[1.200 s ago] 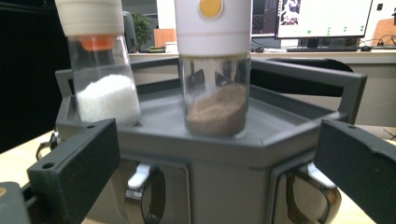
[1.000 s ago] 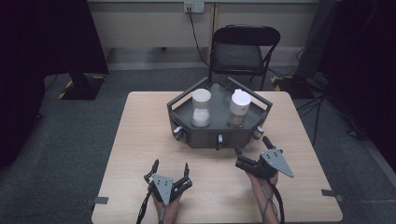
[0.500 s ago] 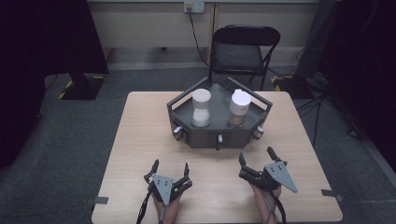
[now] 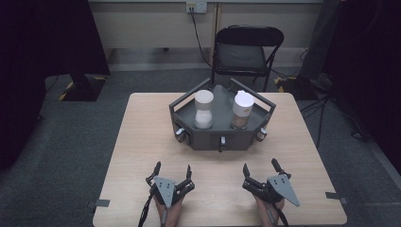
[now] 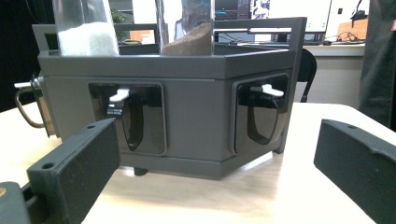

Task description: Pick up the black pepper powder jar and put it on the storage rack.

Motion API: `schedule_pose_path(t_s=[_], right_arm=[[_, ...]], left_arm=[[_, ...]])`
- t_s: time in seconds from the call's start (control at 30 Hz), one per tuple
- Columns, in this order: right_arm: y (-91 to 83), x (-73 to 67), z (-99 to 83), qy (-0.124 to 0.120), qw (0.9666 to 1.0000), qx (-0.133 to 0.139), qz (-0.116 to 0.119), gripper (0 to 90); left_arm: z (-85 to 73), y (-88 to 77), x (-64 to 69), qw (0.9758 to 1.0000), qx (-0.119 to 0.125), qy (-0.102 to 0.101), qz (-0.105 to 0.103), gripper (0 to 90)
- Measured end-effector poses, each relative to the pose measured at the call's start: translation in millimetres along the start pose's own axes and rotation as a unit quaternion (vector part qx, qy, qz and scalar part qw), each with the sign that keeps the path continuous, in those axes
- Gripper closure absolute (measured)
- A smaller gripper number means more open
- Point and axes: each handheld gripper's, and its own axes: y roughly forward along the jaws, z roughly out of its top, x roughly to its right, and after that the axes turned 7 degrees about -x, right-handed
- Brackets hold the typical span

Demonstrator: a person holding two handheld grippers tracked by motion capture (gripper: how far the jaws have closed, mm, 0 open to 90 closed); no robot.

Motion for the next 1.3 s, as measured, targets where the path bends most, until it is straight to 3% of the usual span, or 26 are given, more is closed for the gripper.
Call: schedule_pose_path(t_s=[0.37,0.47,0.57,1.3], right_arm=[[-6.3,-5.7,-16.9,-0.006,0.9999,0.009,-0.012,0.0],[-6.3,-9.1,-20.9,0.002,0.9998,0.007,-0.021,0.0],[-7.1,-11.2,-25.3,-0.007,0.9996,0.014,-0.025,0.0],[-8.2,-12.8,-28.8,-0.001,0.9993,0.021,-0.030,0.0]], left_arm=[[0.0,-0.3,1.2,1.0000,0.000,0.000,0.004,0.1],[-0.1,-0.5,1.0,1.0000,0.000,0.000,0.003,0.1],[0.0,-0.5,1.0,1.0000,0.000,0.000,0.003,0.1],[-0.1,-0.5,1.0,1.0000,0.000,0.000,0.003,0.1]])
